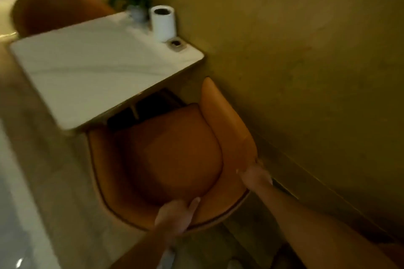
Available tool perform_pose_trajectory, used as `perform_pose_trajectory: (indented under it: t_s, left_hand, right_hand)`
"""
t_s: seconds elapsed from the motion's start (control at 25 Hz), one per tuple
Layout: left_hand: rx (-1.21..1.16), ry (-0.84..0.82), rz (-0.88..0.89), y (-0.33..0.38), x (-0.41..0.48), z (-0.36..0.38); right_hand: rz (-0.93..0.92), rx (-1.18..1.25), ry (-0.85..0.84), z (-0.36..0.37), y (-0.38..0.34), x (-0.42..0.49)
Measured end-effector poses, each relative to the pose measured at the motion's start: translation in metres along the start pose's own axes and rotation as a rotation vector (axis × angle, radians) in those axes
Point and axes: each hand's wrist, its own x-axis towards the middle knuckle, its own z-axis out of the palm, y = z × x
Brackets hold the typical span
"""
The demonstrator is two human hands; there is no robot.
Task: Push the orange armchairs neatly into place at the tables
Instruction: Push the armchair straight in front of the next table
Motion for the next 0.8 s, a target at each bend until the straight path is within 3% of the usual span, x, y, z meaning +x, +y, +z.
perform_pose_trajectory:
  t_s: [0.12,0.32,0.6,0.8]
  left_hand:
    - [0.015,0.128,-0.097,0.002,-0.004,0.01]
    - [0.005,0.201,-0.207,0.003,-0.007,0.02]
    - [0.052,0.352,-0.081,-0.017,-0.013,0.027]
    - [0.055,0.391,-0.117,0.01,-0.002,0.028]
  right_hand:
    - [-0.044,0.002,-0.001,-0.001,0.009,0.024]
    - [-0.029,-0.092,-0.063,0.003,0.015,0.057]
    - [0.06,0.03,-0.031,0.014,0.012,0.078]
    - [0.055,0.071,-0.014,-0.003,0.018,0.097]
